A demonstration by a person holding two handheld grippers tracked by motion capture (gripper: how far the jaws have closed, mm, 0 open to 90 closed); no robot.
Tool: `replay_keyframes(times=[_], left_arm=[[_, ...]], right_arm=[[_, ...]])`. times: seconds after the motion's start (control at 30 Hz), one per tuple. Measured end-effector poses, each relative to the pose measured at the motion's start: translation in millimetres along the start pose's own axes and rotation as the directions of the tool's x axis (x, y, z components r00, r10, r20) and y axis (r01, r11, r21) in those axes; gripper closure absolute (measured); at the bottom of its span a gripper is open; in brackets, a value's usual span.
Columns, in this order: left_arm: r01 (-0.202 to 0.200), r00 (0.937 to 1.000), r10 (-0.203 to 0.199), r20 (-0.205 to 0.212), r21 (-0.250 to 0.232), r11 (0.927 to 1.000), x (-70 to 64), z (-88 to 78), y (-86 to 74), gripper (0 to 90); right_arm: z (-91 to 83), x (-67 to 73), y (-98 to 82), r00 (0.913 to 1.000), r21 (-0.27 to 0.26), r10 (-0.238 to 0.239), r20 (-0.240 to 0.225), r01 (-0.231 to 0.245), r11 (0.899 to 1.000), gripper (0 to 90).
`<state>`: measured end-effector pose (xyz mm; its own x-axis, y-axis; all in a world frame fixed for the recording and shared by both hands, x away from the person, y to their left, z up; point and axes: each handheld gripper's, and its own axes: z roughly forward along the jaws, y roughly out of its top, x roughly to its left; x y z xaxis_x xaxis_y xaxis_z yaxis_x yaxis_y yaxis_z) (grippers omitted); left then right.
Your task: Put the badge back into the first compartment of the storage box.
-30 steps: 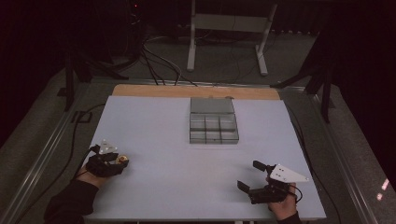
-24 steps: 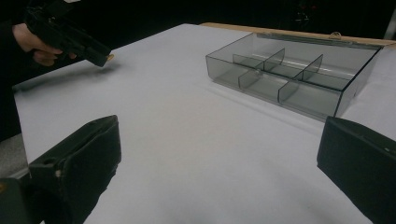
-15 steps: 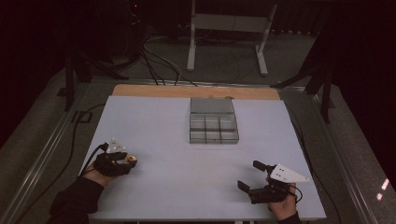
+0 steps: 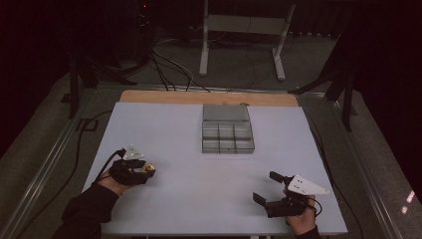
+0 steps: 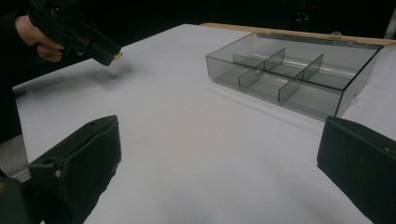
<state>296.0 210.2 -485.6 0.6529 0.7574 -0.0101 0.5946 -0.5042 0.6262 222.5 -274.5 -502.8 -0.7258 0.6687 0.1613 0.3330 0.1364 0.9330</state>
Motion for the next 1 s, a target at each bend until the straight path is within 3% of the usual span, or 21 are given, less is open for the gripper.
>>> replay_keyframes(times=[0.37, 0.63, 1.0], left_arm=[[-0.038, 0.9979, 0.038, 0.053, -0.001, 0.9993, -7.7, 8.9, 17.7, 48.3], [-0.077, 0.9916, 0.078, 0.103, -0.012, 0.997, -16.3, 16.4, 34.4, 48.2], [-0.125, 0.9824, 0.127, 0.137, -0.023, 0.9918, -25.3, 23.3, 57.0, 48.3]], right_arm=[[-0.2, -0.1, -0.1, 1.0, 0.0, 0.001, -0.003, -0.001, 1.0, 0.0], [0.0, -0.2, -0.4, 1.0, 0.002, 0.0, -0.004, 0.0, 1.0, 0.0], [-0.2, 0.1, -0.3, 1.0, 0.001, -0.001, -0.006, 0.001, 1.0, 0.0]])
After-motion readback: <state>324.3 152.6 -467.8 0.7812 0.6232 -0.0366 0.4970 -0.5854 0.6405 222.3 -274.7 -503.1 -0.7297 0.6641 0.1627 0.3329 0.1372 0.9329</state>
